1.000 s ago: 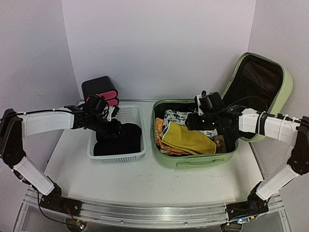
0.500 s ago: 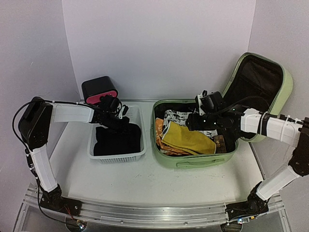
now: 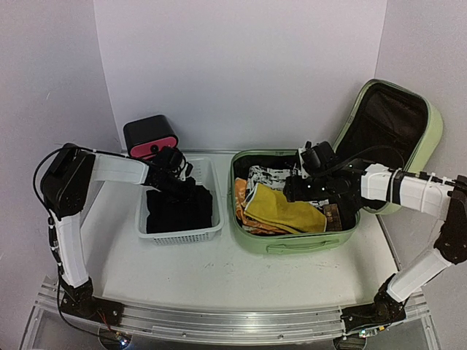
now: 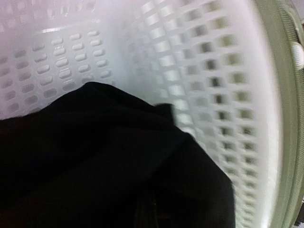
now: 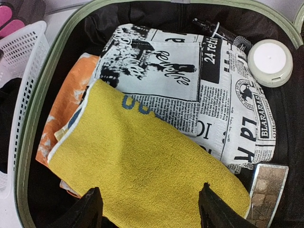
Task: Open, take out, and arrange the luggage
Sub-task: Adjust the clothes in the bin, then pick up the clothes from the opened luggage.
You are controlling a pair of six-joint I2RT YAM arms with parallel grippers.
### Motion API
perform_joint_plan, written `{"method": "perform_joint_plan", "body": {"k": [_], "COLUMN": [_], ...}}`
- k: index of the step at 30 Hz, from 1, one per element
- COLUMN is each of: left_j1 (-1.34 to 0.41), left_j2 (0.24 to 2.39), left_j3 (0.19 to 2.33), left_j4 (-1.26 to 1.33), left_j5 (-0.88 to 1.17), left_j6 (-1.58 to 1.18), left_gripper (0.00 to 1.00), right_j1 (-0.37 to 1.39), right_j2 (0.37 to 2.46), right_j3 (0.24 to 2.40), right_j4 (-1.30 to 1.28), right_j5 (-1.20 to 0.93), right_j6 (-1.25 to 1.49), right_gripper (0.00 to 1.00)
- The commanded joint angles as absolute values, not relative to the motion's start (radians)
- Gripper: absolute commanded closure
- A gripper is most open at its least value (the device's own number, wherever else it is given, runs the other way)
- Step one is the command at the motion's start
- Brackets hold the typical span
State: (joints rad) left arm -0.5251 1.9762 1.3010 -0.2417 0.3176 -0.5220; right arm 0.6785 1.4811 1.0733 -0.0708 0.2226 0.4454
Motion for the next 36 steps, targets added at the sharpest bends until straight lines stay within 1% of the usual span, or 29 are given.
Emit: {"method": "perform_joint_plan", "body": {"k": [1,4,7,11,15,20,26,31,36], "left_j1": [-0.569,-0.612,-0.676,-0.749,-0.791,-0.801,-0.802,-0.803,-0.801], "left_j2": [1.731,1.667,1.678,1.796,1.914,2.047,2.148,2.171,2.167], "left_j3": [1.306,1.312,1.358,1.479,1.614,1.741,1.833,1.862,1.874], "left_j4": [-0.286,-0.290,-0.291,-0.301,-0.308,-0.320,-0.344,-0.350,-0.351], "left_j5": [0.271,0.302,0.319,0.366,0.387,0.424,0.416,0.397,0.368], "left_j6": [-0.463,-0.447,-0.438,-0.437,-0.427,-0.417,-0.394,-0.377,-0.353], "left_gripper": [0.90,0.83,0.77,0.69,0.64,0.61,0.59,0.60,0.60], "right_j1": [0.660,0.628,0.569,0.499,0.444,0.389,0.385,0.385,0.388], "right_j2": [1.465,1.463,1.457,1.442,1.451,1.502,1.584,1.638,1.721], "right_j3": [1.063,1.047,1.026,0.992,0.954,0.970,1.054,1.135,1.218], "right_j4": [-0.104,-0.106,-0.104,-0.085,-0.041,-0.008,0.020,0.034,0.044], "right_j5": [0.252,0.230,0.167,0.075,0.022,-0.083,-0.165,-0.290,-0.330], "right_j6": [0.437,0.441,0.448,0.447,0.424,0.373,0.301,0.228,0.201], "right_gripper": [0.30,0.30,0.31,0.33,0.35,0.37,0.41,0.45,0.47]}}
